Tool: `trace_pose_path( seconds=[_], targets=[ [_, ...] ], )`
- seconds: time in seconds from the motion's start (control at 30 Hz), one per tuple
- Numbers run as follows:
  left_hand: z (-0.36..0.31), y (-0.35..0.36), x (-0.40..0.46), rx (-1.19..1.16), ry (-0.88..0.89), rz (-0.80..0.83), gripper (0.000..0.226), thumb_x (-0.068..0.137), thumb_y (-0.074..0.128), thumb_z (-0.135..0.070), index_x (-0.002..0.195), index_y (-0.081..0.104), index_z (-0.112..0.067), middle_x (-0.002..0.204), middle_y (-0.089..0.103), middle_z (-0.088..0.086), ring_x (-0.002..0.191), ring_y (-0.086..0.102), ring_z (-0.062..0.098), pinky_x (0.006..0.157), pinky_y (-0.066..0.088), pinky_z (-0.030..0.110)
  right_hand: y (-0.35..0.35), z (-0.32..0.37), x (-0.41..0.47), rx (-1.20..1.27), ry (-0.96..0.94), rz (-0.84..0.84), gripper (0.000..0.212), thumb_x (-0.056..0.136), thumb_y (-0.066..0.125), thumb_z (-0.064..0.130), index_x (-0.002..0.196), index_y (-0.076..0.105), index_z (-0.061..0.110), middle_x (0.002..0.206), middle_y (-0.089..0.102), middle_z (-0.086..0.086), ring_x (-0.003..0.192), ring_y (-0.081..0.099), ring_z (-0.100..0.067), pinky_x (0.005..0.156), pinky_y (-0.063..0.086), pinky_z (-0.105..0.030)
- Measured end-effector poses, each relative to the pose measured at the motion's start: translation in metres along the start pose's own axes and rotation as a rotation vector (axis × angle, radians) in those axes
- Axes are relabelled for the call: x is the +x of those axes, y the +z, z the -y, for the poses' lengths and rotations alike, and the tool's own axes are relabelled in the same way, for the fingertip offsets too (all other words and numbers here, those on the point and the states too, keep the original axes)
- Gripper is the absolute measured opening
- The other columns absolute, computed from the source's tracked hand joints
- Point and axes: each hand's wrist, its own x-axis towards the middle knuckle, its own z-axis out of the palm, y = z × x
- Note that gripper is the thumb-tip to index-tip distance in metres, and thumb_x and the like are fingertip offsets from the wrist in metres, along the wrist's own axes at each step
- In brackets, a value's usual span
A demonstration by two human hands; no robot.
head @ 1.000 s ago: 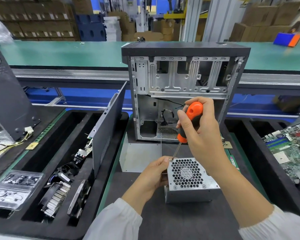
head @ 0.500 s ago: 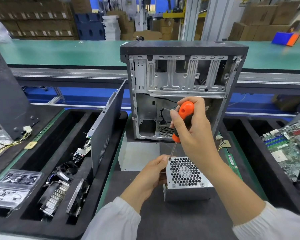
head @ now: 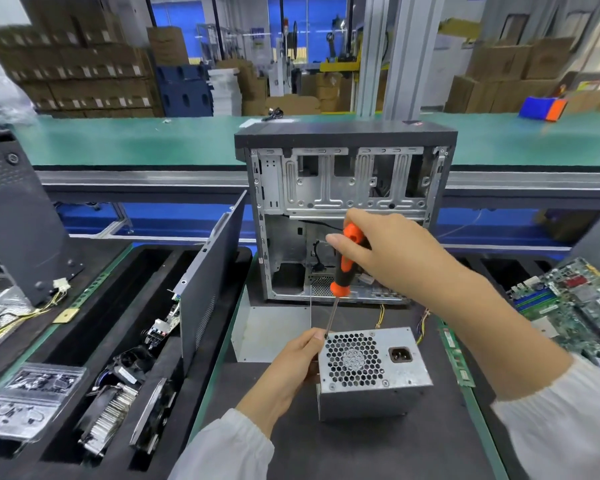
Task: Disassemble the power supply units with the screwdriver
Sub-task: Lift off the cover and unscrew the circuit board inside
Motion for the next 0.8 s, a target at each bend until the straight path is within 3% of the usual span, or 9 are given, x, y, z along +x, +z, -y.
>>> trace_pose_path(
  seconds=[0.17, 0.3, 0.4, 0.5, 0.6, 0.7, 0.8],
  targets=[
    [-0.005, 0.002, -0.005, 0.039, -0.009, -0.025, 0.034, 0.106, 0.034, -0.034, 0.112, 0.065, -0.022, 0.103, 0.075, -0.001, 0.096, 0.068, 0.017, 0.094, 0.051, 0.038, -0.022, 0.000, 0.016, -0.091, -0.132, 0.281, 0.029, 0.101, 0.034, 0.043, 0.094, 0.044, 0.017, 0.072, 0.048, 0.000, 0.063, 0.046, -0.018, 0.052, 0.030, -0.032],
    [-0.010, 0.002, -0.006, 0.051, -0.033, -0.032, 0.034, 0.106, 0.033, -0.030, 0.115, 0.062, -0.014, 0.104, 0.074, 0.005, 0.092, 0.067, 0.017, 0.084, 0.054, 0.033, -0.027, 0.008, 0.025, -0.047, -0.267, 0.440, 0.018, 0.101, 0.040, 0.039, 0.094, 0.038, 0.023, 0.072, 0.052, 0.001, 0.061, 0.048, -0.015, 0.052, 0.032, -0.031],
    [-0.014, 0.000, -0.006, 0.058, -0.040, -0.002, 0.033, 0.106, 0.033, -0.026, 0.117, 0.059, -0.009, 0.105, 0.071, 0.010, 0.091, 0.065, 0.019, 0.080, 0.053, 0.033, -0.031, 0.017, 0.030, -0.027, -0.408, 0.572, 0.008, 0.098, 0.049, 0.026, 0.096, 0.042, 0.031, 0.090, 0.053, 0.005, 0.075, 0.052, -0.011, 0.064, 0.040, -0.031],
    [-0.018, -0.005, -0.005, 0.069, -0.046, 0.022, 0.034, 0.107, 0.031, -0.025, 0.119, 0.057, -0.006, 0.106, 0.068, 0.015, 0.088, 0.063, 0.018, 0.076, 0.052, 0.031, -0.035, 0.023, 0.034, 0.031, -0.483, 0.729, 0.022, 0.095, 0.052, 0.012, 0.100, 0.051, 0.034, 0.104, 0.048, 0.009, 0.078, 0.051, 0.005, 0.067, 0.039, -0.021],
    [-0.020, -0.009, -0.005, 0.061, -0.051, 0.063, 0.031, 0.106, 0.034, -0.022, 0.114, 0.059, -0.006, 0.096, 0.068, 0.007, 0.079, 0.064, 0.014, 0.064, 0.051, 0.023, -0.037, 0.026, 0.039, -0.020, -0.429, 0.673, 0.009, 0.095, 0.055, 0.032, 0.103, 0.052, 0.030, 0.101, 0.057, 0.005, 0.086, 0.057, -0.011, 0.077, 0.048, -0.034],
    [-0.018, -0.013, -0.007, 0.069, -0.041, 0.121, 0.030, 0.105, 0.037, -0.019, 0.117, 0.061, -0.007, 0.109, 0.069, 0.014, 0.092, 0.066, 0.020, 0.071, 0.053, 0.029, -0.031, 0.031, 0.044, -0.059, -0.223, 0.449, 0.056, 0.087, 0.039, 0.070, 0.084, 0.056, 0.016, 0.072, 0.061, 0.000, 0.061, 0.062, -0.014, 0.061, 0.050, -0.032],
    [-0.016, -0.014, -0.008, 0.044, -0.021, 0.149, 0.030, 0.105, 0.037, -0.016, 0.120, 0.061, -0.004, 0.116, 0.067, 0.020, 0.096, 0.066, 0.023, 0.079, 0.056, 0.035, -0.018, 0.039, 0.047, -0.336, -0.101, 0.262, 0.067, 0.091, 0.024, 0.069, 0.062, 0.045, 0.012, 0.062, 0.048, -0.003, 0.051, 0.047, -0.017, 0.051, 0.038, -0.030]
  ],
)
